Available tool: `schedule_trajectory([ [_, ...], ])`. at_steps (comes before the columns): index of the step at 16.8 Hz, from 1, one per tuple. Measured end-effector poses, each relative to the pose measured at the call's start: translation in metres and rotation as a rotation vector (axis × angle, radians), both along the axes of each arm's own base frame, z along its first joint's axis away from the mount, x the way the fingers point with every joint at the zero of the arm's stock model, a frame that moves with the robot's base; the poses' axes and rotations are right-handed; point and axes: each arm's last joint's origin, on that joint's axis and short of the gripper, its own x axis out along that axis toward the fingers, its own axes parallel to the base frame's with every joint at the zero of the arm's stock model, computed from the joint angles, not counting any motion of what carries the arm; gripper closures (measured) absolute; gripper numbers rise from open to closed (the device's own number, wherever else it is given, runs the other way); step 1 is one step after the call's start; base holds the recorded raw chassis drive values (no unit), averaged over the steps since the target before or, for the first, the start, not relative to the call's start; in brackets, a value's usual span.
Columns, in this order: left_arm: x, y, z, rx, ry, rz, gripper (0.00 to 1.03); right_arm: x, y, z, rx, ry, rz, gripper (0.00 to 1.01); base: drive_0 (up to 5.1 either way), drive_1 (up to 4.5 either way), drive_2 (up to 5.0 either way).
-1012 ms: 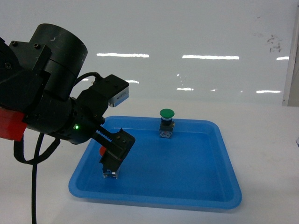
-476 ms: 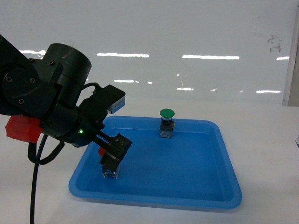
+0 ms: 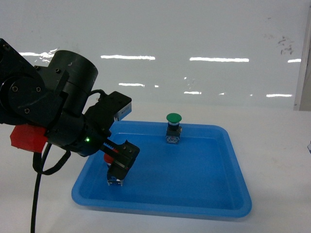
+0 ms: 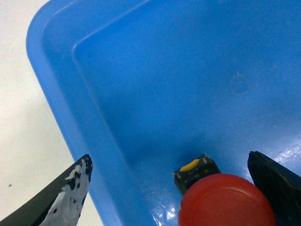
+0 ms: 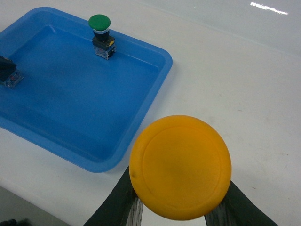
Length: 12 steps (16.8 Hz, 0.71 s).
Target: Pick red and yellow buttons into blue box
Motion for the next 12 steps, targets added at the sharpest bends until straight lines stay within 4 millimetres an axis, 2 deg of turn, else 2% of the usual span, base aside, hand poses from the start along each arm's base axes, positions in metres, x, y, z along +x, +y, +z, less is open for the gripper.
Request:
schedule_trajectory([
  [6, -0.0098, -0.0064, -0.0071, -0.009, 0.033, -0.013, 0.05, 0.0, 0.0, 0.0, 0.0, 0.0, 0.0, 0.74, 0.0, 0.0, 0.0],
  [12, -0.0104, -0.0053, -0.0083, 0.02, 0.011, -0.003, 0.05, 0.0, 0.0, 0.0, 0.0, 0.0, 0.0, 0.75, 0.0, 0.0, 0.0],
])
